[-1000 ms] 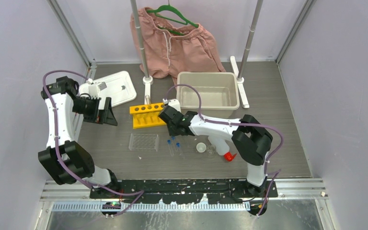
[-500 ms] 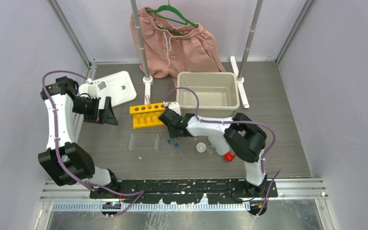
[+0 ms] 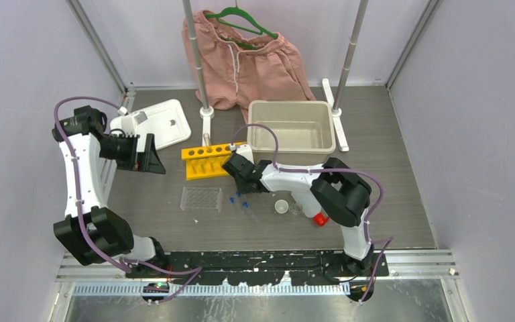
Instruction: Organize the chemistry lab equipment
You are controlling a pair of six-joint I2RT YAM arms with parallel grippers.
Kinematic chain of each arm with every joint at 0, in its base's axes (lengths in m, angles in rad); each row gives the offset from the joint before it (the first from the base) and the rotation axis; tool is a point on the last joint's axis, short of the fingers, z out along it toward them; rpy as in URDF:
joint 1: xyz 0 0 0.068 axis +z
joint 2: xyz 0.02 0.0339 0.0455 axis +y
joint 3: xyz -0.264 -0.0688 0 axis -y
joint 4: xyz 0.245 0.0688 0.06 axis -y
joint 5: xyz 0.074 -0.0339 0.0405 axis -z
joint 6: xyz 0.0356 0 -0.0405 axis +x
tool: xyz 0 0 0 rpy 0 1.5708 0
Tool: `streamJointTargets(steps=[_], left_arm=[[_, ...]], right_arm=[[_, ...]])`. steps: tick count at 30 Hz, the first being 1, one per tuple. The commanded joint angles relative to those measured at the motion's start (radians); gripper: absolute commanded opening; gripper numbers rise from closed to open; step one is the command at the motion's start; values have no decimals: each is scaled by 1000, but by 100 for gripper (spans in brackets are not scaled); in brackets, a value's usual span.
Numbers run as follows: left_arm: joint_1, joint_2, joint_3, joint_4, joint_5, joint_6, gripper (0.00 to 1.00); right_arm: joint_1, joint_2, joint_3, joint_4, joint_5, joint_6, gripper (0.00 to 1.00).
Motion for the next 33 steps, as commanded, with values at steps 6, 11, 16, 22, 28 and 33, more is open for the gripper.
streamJointTargets(steps=[6,11,16,22,28,33], left_arm=[[-8,-9,138,-46,177,-11,99],[-84,-22,135,-53,217,-18,94],[-164,-62,108,-25,264,-46,89],[-187,-88,88,9,348,-78,81],[-189,-81,76,12,401,-87,66],[-189,-75,54,32,405,-96,56]], right_arm=[[0,-229,73,-96,38,19,11],[47,-296,208,-118,39,29,9],[99,-255,382,-72,49,52,6],[135,-165,543,11,46,118,4],[145,-126,582,99,4,173,4],[146,-117,575,151,-37,228,4]])
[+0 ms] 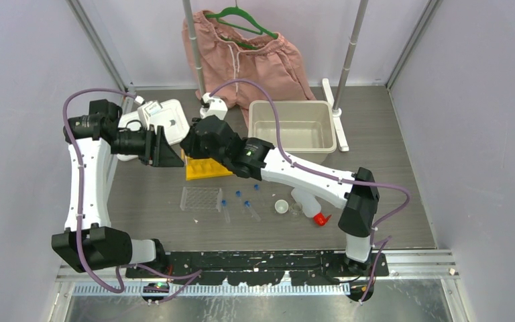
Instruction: Organize the chemistry lab equipment
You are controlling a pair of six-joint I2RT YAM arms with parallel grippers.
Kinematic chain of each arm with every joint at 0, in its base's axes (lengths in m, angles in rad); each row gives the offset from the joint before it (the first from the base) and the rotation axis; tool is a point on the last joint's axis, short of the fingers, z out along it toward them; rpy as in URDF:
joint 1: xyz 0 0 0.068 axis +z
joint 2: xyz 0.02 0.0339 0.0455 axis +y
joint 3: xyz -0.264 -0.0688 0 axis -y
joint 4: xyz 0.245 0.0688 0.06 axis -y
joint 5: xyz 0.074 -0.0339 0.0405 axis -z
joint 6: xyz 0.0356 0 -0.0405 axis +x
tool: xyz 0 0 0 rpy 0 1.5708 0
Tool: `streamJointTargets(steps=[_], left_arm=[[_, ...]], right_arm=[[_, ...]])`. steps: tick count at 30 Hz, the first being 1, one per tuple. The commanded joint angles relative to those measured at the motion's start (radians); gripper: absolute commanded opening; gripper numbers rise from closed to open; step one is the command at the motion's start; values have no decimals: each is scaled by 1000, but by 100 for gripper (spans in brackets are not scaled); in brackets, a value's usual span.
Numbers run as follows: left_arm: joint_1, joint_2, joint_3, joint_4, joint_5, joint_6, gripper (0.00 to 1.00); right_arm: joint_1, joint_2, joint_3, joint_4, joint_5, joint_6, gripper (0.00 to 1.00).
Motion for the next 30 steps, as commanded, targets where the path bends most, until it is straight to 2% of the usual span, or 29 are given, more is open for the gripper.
streamJointTargets(steps=[1,10,16,18,21,22,25,30], left_arm=[[-2,-6,-17,40,56,-18,55],[-2,-5,-36,99,42,-65,40],[-2,-5,-43,111,47,-72,13],[-3,-8,-44,106,44,-58,5],[-3,-13,-44,89,36,-8,0],[-3,-14,-42,78,32,14,0],[-3,-23,-44,61,21,72,0],[-7,-48,-61,63,2,140,0]], right_arm=[[4,-12,41,119,-43,74,4],[4,-6,33,143,-91,125,4],[4,2,27,167,-98,123,5],[1,7,40,149,-98,120,13],[-14,26,102,55,-137,116,43],[-26,37,134,18,-165,110,47],[-66,72,227,-114,-279,85,50],[-113,106,320,-234,-495,20,50]])
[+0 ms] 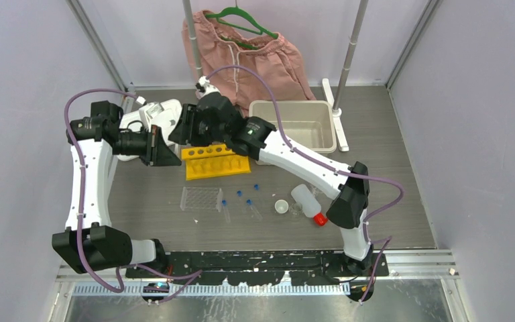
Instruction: Organize the chemistry lab equipment
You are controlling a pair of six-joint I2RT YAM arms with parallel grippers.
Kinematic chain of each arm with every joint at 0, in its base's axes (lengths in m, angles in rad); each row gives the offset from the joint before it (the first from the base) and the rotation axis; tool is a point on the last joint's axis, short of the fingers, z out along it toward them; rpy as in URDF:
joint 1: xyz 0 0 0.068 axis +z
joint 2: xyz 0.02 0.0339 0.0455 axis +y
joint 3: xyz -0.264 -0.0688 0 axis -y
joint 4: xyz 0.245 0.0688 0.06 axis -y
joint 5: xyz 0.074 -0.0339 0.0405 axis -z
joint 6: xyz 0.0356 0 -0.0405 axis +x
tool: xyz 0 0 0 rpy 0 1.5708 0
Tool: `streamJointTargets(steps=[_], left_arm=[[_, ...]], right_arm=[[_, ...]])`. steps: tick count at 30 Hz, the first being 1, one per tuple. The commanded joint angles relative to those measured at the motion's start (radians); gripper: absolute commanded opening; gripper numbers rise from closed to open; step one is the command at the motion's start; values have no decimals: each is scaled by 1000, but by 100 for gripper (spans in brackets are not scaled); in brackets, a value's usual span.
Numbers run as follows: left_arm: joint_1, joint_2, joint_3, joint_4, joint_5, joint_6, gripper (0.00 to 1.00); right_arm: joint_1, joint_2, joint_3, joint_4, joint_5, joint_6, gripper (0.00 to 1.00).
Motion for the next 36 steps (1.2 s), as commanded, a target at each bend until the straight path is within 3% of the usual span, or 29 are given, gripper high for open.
streamJointTargets(steps=[1,14,25,26,29,30,36], left_arm=[[-10,-51,-13,-11,7,95,0],[-34,-90,-44,3,-12,117,0],[-37,-94,-68,25,-31,106,2],[-37,-94,-73,33,-37,96,14],[-35,-94,-83,67,-65,50,80],[-36,-96,-86,81,-79,33,96],[-37,-83,-102,154,-188,-65,100]], right_arm=[[-33,11,110,-137,-214,-78,49],[-35,72,218,-228,-324,-122,43],[-44,33,182,-250,-279,-160,14],[-49,25,175,-255,-266,-166,13],[-54,-4,153,-282,-188,-212,10],[-54,-15,141,-290,-150,-232,10],[-54,-127,-68,-230,170,-369,4]])
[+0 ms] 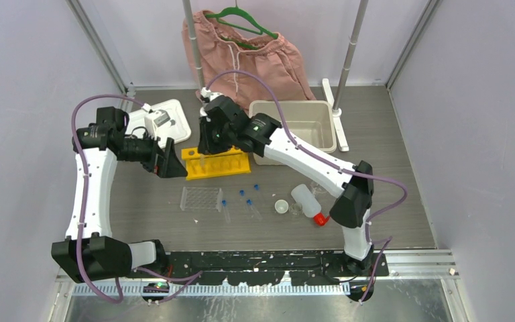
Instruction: Organize the chemistry lab equipment
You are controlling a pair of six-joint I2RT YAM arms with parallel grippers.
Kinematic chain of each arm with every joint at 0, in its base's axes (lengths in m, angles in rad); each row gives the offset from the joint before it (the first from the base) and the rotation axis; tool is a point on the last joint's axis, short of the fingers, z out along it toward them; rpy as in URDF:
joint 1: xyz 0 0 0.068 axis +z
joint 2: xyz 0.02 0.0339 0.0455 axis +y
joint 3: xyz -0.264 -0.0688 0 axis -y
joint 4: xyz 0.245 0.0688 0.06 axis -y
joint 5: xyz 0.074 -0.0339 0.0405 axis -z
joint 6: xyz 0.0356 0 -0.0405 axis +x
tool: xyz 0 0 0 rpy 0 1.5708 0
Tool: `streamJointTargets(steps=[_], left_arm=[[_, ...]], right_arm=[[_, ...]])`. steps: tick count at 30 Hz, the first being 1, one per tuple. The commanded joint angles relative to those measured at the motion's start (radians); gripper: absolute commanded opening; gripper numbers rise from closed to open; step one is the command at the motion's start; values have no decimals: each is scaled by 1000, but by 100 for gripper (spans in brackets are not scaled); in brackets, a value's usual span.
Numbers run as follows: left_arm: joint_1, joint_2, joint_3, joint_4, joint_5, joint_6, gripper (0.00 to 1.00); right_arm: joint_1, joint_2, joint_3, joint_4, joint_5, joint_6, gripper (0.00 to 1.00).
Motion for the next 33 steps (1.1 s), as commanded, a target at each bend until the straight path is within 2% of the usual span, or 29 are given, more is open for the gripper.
streamJointTargets(steps=[1,8,16,33], left_arm=[[-2,-1,-6,88,-97,-91,100],[0,53,2,97,-173,-145,100],[4,67,-1,113,-212,-171,100],[14,75,-9,108,-229,-155,100]], right_arm=[[-4,-157,-152,97,277,-134,4],[-5,-199,-409,321,470,-203,1],[-1,-174,-544,546,565,-246,1],[18,-98,-578,602,579,-242,1]])
